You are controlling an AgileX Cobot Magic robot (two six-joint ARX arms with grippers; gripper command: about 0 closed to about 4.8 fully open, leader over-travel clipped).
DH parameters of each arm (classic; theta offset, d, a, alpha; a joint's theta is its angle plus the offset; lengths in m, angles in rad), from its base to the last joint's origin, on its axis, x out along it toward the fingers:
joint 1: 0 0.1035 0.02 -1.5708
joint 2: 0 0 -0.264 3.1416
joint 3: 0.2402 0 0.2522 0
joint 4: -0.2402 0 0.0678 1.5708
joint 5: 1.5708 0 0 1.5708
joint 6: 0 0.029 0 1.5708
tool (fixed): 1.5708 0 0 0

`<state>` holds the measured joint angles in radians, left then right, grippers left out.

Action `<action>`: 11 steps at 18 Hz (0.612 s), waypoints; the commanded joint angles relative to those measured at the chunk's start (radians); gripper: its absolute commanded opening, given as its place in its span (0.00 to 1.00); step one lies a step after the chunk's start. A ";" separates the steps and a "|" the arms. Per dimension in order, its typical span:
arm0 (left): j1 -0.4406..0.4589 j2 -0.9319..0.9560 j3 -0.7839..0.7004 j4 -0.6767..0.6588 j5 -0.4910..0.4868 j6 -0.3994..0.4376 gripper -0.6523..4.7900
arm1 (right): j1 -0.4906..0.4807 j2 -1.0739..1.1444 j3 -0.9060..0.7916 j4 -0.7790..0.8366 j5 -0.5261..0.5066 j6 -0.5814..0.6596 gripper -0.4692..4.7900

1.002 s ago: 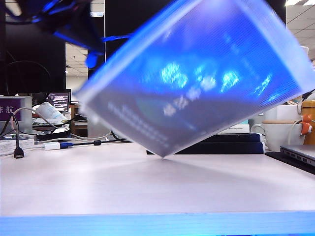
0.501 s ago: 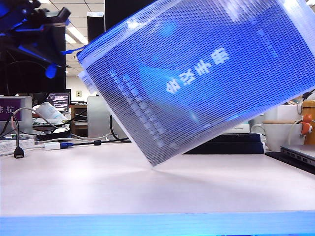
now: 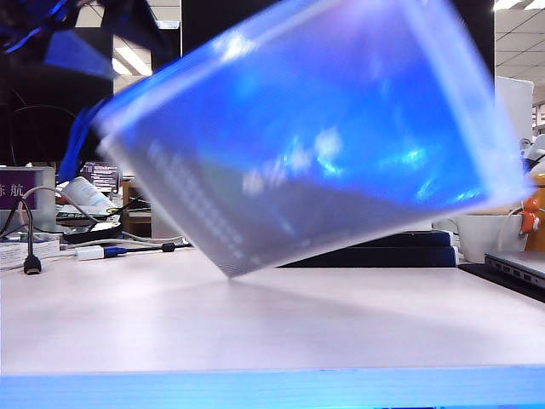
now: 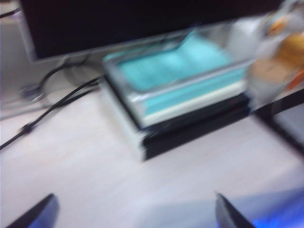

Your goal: Pick up the transparent plastic file bag with a blue zipper and open its zipper.

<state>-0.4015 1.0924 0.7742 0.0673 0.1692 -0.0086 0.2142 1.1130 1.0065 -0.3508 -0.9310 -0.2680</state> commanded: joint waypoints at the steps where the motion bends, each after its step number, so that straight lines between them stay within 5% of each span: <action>1: 0.000 -0.006 0.006 0.032 0.019 -0.027 1.00 | 0.045 0.087 -0.001 -0.108 0.012 -0.092 0.08; 7: 0.000 -0.010 0.006 0.030 0.026 -0.038 1.00 | 0.056 0.216 0.000 -0.109 0.161 -0.110 0.09; 9: 0.000 -0.010 0.006 0.033 0.036 -0.051 1.00 | 0.055 0.245 0.000 -0.101 0.169 -0.103 0.48; 10: 0.000 -0.014 0.006 0.041 0.037 -0.052 1.00 | 0.055 0.231 0.002 -0.095 0.109 -0.051 1.00; 11: 0.000 -0.022 0.006 0.044 0.084 -0.072 1.00 | 0.037 0.156 0.010 -0.149 0.074 -0.022 1.00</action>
<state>-0.4015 1.0794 0.7746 0.0937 0.2150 -0.0658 0.2554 1.3006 1.0077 -0.4740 -0.8398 -0.3130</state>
